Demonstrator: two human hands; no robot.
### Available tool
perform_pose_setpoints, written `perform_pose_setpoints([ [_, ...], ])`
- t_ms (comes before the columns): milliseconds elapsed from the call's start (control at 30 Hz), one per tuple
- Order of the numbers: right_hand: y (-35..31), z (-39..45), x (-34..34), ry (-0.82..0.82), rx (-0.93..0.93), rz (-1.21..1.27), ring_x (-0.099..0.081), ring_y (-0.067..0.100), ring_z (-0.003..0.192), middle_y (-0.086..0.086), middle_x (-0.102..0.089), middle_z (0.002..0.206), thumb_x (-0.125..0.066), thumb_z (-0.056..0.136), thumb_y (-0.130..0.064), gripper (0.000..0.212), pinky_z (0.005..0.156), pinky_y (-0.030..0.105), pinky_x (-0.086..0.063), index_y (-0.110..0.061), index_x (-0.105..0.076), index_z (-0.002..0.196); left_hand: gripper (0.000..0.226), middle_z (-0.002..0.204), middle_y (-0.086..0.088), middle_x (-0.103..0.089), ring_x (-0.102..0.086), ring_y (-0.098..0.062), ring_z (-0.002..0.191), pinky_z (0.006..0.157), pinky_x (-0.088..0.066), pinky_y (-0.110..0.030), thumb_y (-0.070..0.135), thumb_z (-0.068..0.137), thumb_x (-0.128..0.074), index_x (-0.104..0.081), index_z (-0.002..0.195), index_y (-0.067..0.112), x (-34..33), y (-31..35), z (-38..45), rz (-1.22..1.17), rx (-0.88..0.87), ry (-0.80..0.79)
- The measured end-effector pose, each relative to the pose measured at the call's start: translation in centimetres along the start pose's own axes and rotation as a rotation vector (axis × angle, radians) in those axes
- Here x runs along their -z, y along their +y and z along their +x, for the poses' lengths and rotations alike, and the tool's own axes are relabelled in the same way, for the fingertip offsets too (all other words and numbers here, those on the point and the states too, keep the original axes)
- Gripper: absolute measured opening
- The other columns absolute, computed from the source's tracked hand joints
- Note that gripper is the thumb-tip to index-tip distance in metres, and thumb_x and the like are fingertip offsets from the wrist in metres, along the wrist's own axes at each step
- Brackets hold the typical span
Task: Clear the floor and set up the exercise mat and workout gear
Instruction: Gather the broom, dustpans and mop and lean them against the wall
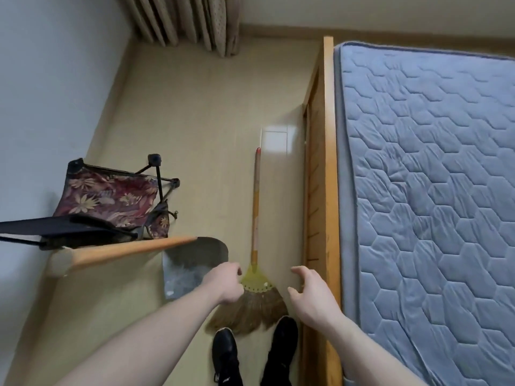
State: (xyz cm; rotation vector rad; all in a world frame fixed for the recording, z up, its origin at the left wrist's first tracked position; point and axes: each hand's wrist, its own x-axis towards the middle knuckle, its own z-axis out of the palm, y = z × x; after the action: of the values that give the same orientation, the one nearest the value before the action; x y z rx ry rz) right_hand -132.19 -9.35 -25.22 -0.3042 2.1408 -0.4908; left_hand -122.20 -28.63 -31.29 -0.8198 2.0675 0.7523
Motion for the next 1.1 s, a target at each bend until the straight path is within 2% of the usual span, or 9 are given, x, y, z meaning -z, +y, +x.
perform_pose_setpoints([
  [167,3.9,11.4,-4.8,-0.01,-0.013,0.017,-0.049,0.005,0.099,-0.004,-0.045,0.152,-0.051,0.101,-0.015,0.051,0.102,0.022,-0.043,-0.024,-0.043,0.15,0.049,0.143,-0.002,-0.058,-0.06,-0.025,0.122,0.097,-0.054,-0.037,0.023,0.094,-0.053,-0.051,0.142,0.022,-6.1,-1.0,13.0,-0.054,0.104,0.023],
  [267,7.1,18.5,-8.8,-0.008,-0.024,0.008,-0.056,0.01,0.117,-0.002,-0.043,0.155,-0.052,0.1,-0.012,0.055,0.101,0.021,-0.045,-0.025,-0.041,0.152,0.048,0.142,-0.003,-0.057,-0.06,-0.027,0.12,0.095,-0.054,-0.038,0.029,0.095,-0.053,-0.05,0.142,0.022,-10.4,-1.8,21.7,-0.069,0.121,0.046],
  [333,9.1,23.4,-11.3,-0.011,-0.041,0.012,-0.055,0.015,0.126,-0.001,-0.041,0.155,-0.054,0.1,-0.01,0.057,0.093,0.019,-0.047,-0.025,-0.04,0.153,0.05,0.141,-0.004,-0.056,-0.059,-0.029,0.12,0.094,-0.054,-0.039,0.034,0.094,-0.056,-0.049,0.142,0.021,-12.9,-2.2,27.8,-0.079,0.146,0.073],
  [567,13.0,33.3,-18.5,0.054,-0.149,0.038,-0.054,0.021,0.131,-0.002,-0.038,0.157,-0.061,0.093,-0.005,0.067,0.098,0.03,-0.05,-0.025,-0.038,0.154,0.059,0.134,-0.01,-0.054,-0.058,-0.033,0.121,0.096,-0.052,-0.042,0.044,0.09,-0.067,-0.046,0.136,0.015,-19.5,-3.1,41.2,-0.17,0.237,0.192],
  [633,13.8,34.4,-20.1,0.057,-0.151,0.052,-0.053,0.021,0.132,-0.002,-0.037,0.158,-0.064,0.092,-0.006,0.071,0.102,0.033,-0.052,-0.026,-0.037,0.155,0.052,0.129,-0.01,-0.059,-0.061,-0.033,0.116,0.093,-0.053,-0.041,0.042,0.09,-0.069,-0.047,0.129,0.015,-20.7,-3.2,43.3,-0.186,0.235,0.258],
  [733,15.0,35.6,-20.5,0.047,-0.146,0.036,-0.052,0.022,0.133,-0.001,-0.035,0.159,-0.064,0.092,-0.008,0.073,0.104,0.037,-0.052,-0.025,-0.033,0.156,0.038,0.121,-0.008,-0.065,-0.065,-0.032,0.109,0.086,-0.053,-0.038,0.036,0.092,-0.065,-0.052,0.122,0.016,-21.2,-3.2,44.7,-0.21,0.219,0.32],
  [900,13.4,32.7,-17.0,0.123,-0.123,0.128,-0.047,0.021,0.139,0.001,-0.039,0.158,-0.058,0.092,-0.003,0.068,0.113,0.036,-0.042,-0.021,-0.036,0.155,0.04,0.124,-0.003,-0.067,-0.065,-0.029,0.11,0.086,-0.051,-0.034,0.034,0.093,-0.061,-0.055,0.131,0.025,-19.6,-2.8,39.8,-0.321,0.18,0.308],
  [1000,9.4,29.4,-12.7,0.166,-0.024,0.193,-0.053,0.018,0.133,-0.001,-0.044,0.155,-0.065,0.096,-0.019,0.065,0.111,0.039,-0.048,-0.025,-0.036,0.153,0.034,0.125,0.0,-0.067,-0.065,-0.028,0.111,0.084,-0.047,-0.03,0.038,0.095,-0.059,-0.057,0.128,0.027,-17.6,-1.9,34.2,-0.329,0.131,0.254],
  [1100,3.6,25.5,-7.2,0.167,0.106,0.255,-0.057,0.017,0.127,-0.005,-0.042,0.157,-0.075,0.089,-0.038,0.08,0.105,0.042,-0.053,-0.031,-0.031,0.156,0.036,0.124,0.0,-0.069,-0.065,-0.027,0.115,0.092,-0.052,-0.035,0.04,0.094,-0.061,-0.059,0.127,0.025,-15.7,-1.4,27.7,-0.321,0.102,0.177],
])
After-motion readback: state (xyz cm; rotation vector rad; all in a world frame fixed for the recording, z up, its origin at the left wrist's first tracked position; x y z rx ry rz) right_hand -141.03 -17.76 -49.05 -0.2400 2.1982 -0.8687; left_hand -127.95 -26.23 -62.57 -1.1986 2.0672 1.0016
